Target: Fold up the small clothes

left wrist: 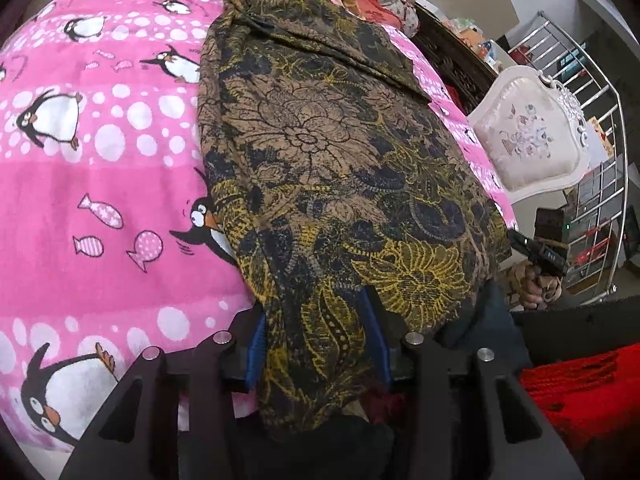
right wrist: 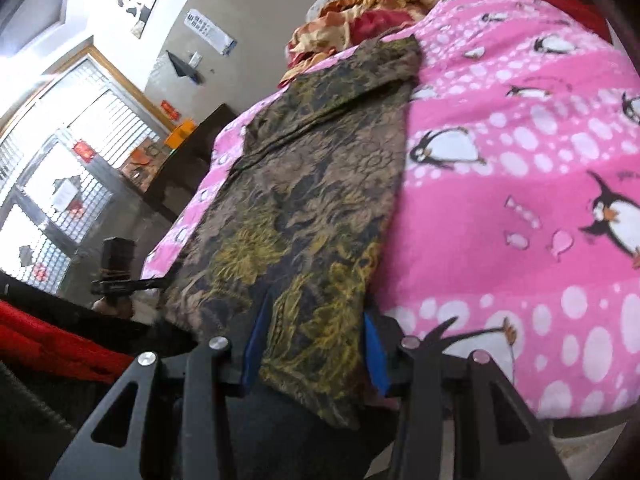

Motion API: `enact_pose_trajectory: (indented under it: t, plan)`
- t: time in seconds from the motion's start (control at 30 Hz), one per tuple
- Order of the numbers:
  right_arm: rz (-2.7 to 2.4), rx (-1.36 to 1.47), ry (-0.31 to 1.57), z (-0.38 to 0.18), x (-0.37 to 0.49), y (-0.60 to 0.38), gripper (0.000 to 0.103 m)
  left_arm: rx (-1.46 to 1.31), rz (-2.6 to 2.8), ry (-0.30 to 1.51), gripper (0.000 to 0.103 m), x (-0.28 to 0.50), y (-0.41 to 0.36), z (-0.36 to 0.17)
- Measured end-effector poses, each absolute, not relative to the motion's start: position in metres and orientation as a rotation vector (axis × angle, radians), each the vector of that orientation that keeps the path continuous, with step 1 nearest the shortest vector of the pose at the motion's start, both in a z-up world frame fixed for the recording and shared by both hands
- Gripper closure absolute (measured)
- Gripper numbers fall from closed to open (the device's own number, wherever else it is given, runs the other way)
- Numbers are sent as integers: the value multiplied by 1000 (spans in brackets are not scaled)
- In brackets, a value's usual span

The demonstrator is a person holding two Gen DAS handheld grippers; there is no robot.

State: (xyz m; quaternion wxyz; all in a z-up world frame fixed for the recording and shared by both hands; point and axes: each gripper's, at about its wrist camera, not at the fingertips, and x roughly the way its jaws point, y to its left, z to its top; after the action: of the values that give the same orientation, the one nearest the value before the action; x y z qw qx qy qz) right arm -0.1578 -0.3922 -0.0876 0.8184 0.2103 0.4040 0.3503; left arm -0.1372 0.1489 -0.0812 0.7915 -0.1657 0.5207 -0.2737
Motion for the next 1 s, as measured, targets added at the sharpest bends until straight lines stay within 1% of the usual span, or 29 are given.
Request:
enact_pose_trajectory:
  t: [0.1,0.13,0.17,0.2,0.23,0.27,0.3,0.43,0.57,0.77,0.83,0.93,1.0]
  plan:
    - [752,428,867,-91,-158,-388,72,-363,-577,1112,83,-133,146,-81]
    - [741,436,863,-92,-156,-388,79,-368,-574,1109,83,-132,146,-80]
    - [733,447,861,-94,-154,-389,83,-377,-569,1105,83,-130,147,-80]
    - [725,455,858,-95,-152,-390,88,-387,-561,1104,84,-129,147,-79]
    - [723,453,853,-94,-151,-389,93,-387,-554,1101,94,-129,148,-78]
    - [726,451,852,-94,-152,-389,95,-385,-540,1094,103,-130,149,-77]
    - [738,455,847,-93,-153,-389,97,-396,-539,1089,103,-132,151,-75]
    - [774,500,759,-75,-166,-395,99,-439,-552,980,103,-144,164,-52]
    - [808,529,628,-37,-186,-404,100,-457,-596,862,103,-163,176,-15]
    - [862,513,449,26,-223,-418,101,-424,-697,772,103,-208,184,39]
    - [856,511,417,41,-231,-426,101,-437,-741,746,103,-219,189,55]
    - [853,523,376,53,-231,-438,101,-432,-759,712,103,-215,184,69]
    - [834,531,378,54,-215,-442,100,-441,-720,705,103,-191,185,71]
